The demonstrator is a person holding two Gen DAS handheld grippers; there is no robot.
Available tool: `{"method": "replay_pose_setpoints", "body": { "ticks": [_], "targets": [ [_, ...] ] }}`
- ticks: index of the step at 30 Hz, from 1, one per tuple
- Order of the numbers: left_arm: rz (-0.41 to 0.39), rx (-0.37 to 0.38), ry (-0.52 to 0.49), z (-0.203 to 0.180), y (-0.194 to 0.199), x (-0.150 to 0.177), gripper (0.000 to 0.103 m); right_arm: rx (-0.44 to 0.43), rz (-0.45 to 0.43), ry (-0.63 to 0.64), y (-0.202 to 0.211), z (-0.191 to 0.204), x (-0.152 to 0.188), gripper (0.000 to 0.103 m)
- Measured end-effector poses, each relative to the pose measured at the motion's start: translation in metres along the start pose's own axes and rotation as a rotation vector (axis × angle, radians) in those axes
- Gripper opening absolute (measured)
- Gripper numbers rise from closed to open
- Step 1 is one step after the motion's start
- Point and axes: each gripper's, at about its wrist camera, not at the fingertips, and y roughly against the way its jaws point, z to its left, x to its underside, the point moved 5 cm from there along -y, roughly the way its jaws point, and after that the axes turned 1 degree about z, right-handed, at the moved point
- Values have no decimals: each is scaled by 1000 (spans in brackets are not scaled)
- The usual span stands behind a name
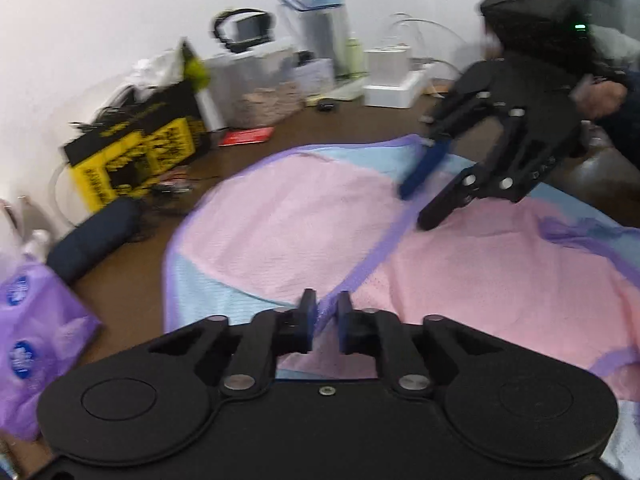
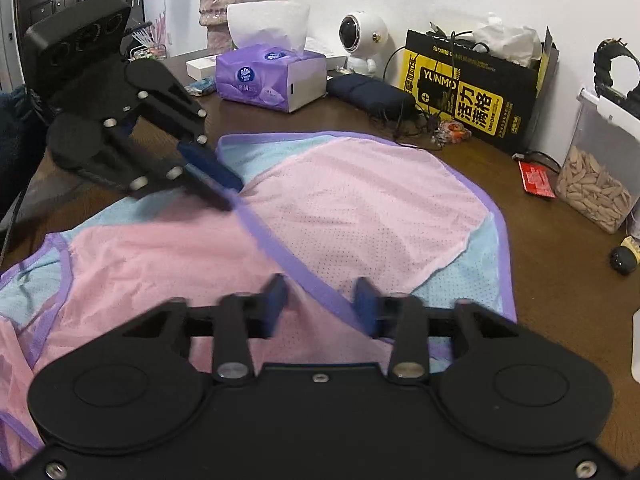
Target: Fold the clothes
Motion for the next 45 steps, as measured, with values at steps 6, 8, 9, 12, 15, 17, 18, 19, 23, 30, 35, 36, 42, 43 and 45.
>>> {"method": "replay_pose_setpoints", "body": {
  "ticks": [6,8,9,12,15,17,18,19,23,30,35,36,42,43,45],
  "targets": [
    [-77,-90,37,12,4,-11,6,65,-46,-19,0,1,-9,8],
    [-61,-111,46,14,0,-10,6,110,-106,-22,4,-1,-14,9],
    [-26,-137,40,15,-7,-8,7,112,-92,-25,1,0,-13,10],
    [19,-197,3,14,-12,-5,15,133,-22,20,-8,4,-8,33],
    [48,-263,-14,18,-2,-8,43,164,2,46,-3,5,-8,42],
    [3,-309,-41,15,18,-17,47,168,-14,54,15,6,-11,47],
    [-32,-317,-47,11,31,-23,50,170,-28,57,26,8,-13,51],
    [-66,-321,-50,7,42,-28,57,176,-41,60,35,12,-14,58],
    [-138,-300,-86,-42,78,-28,68,142,-78,72,72,48,7,58],
    [-42,-52,-32,-144,59,22,68,104,-16,-27,78,77,53,31],
    [-9,-157,166,-139,65,27,45,156,1,-97,81,71,70,8],
    [-6,-177,214,-137,74,29,46,181,-2,-132,86,67,74,9],
    [-20,-128,611,-107,93,24,59,107,-138,-194,126,96,71,25],
    [-19,-116,642,-105,94,24,58,54,-152,-222,125,101,68,25],
    [-11,-35,738,-101,83,21,57,36,-129,-245,114,102,65,25]
  ]
}}
